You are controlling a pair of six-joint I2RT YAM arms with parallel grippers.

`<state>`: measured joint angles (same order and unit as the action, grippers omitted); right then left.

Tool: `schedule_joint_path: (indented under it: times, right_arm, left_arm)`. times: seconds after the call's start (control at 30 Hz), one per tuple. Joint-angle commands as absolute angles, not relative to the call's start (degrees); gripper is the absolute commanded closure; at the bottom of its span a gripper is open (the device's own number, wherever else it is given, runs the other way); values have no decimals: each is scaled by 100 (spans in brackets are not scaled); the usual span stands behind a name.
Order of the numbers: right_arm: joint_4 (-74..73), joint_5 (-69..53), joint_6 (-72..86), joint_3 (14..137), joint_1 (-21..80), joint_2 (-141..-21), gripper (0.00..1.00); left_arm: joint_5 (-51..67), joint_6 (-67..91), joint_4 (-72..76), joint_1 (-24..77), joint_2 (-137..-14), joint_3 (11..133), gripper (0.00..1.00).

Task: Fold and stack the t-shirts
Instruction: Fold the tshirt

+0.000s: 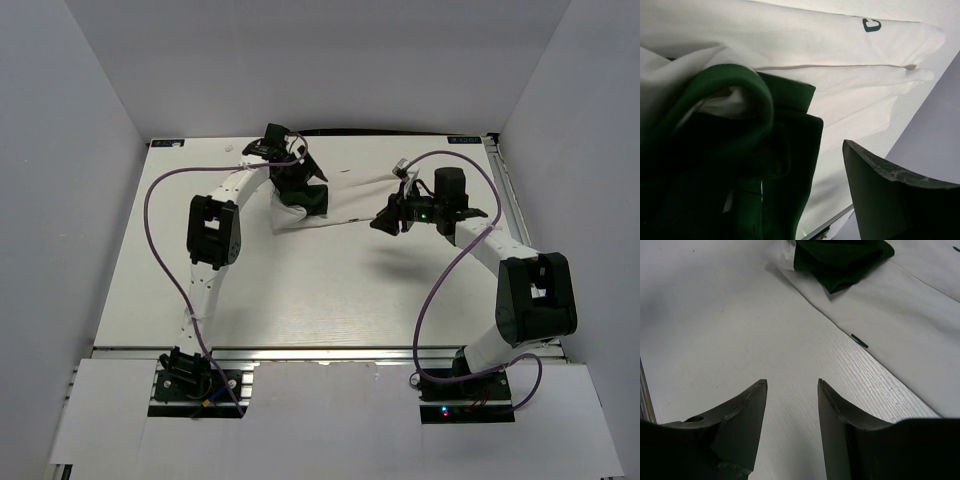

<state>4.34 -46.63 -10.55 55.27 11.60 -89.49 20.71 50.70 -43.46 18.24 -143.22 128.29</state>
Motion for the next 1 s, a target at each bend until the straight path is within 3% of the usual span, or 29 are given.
schedule_joint_path:
  times: [0.0,0.5,0.6,0.77,0.93,0.97]
  right_arm:
    - [519,-4702,-1090,5537,1125,-8736,48]
    - [176,-4930,-1371,5853,1160,-8797,48]
    - [44,-5010,-1678,6064,1318,-8894,46]
    - [9,-4580,-1697,7029,1897,-9500,43]
    - [-69,-2756,-1012,8355,2644,-10622,37]
    - [-540,-2655,-880,9098,2776,-10852,37]
  left_arm:
    - [2188,5194,-4114,1854,-13976,12980,2]
    - [2944,5651,-3076,1828,-13193,13746,2]
    - [2691,5015,-3320,1741,-12807,13633,2]
    - [1723,3982,-3621,1231,-11481,11543,2]
    - [1407,3315,-3569,669,-10048,9881,2]
    - [1476,3287,-3490,616,-9889,9383,2]
